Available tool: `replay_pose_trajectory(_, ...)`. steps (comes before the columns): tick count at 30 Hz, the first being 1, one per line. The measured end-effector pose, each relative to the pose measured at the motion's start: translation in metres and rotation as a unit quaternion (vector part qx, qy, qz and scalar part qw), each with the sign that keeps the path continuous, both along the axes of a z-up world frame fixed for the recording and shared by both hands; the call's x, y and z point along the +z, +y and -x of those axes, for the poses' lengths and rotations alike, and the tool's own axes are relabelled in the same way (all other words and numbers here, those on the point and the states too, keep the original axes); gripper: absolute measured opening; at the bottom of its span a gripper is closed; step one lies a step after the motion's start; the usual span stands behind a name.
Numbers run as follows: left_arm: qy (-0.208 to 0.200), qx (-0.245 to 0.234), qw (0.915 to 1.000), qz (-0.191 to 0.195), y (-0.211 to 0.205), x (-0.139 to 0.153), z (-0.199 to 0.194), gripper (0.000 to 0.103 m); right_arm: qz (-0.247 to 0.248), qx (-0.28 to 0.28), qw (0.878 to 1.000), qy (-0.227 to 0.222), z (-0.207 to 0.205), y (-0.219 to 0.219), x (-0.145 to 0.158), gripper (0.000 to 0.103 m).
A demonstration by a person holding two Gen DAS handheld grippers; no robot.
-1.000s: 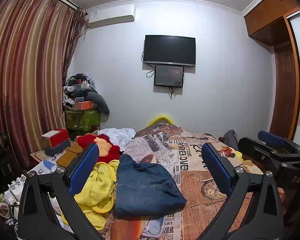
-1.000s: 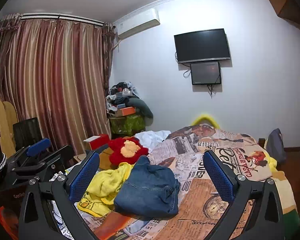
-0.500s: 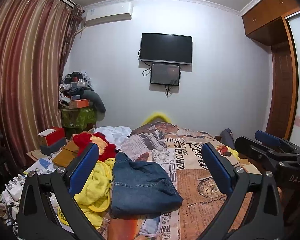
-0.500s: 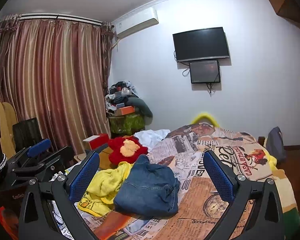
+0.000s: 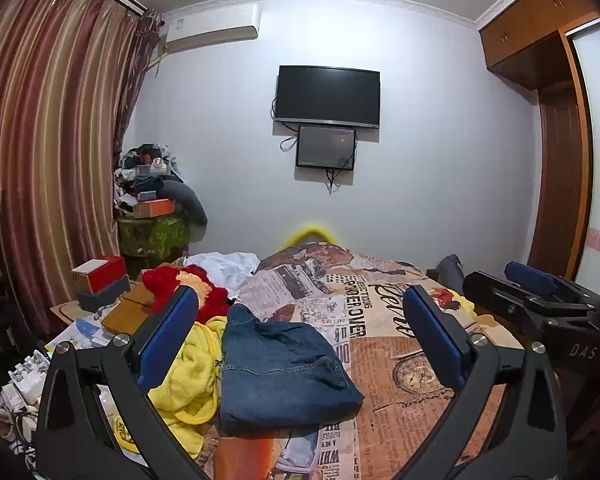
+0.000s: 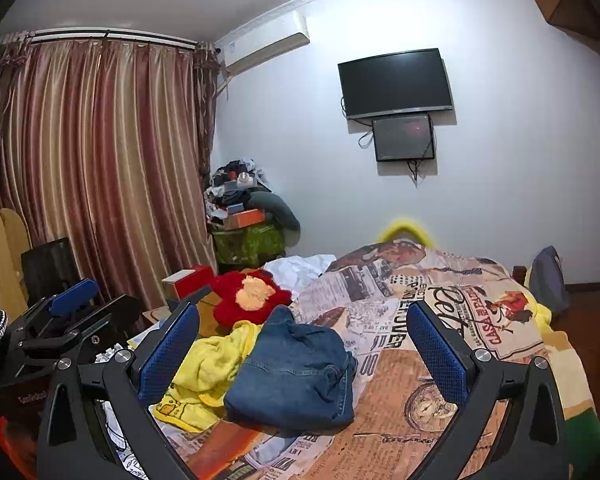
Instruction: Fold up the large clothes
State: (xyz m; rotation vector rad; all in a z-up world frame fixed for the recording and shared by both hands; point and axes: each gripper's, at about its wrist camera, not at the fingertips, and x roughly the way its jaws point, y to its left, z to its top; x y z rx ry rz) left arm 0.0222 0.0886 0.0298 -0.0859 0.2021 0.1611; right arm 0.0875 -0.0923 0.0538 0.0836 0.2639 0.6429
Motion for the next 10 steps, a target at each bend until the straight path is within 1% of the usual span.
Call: replay_pose_trajectory(10,0.007,0.004,0.9999,0.008,0.0039,-0.0032,-0.0034,0.103,0.001,0.000,1.000,0.006,-0.0019,0.0006,-0.0027,0.103)
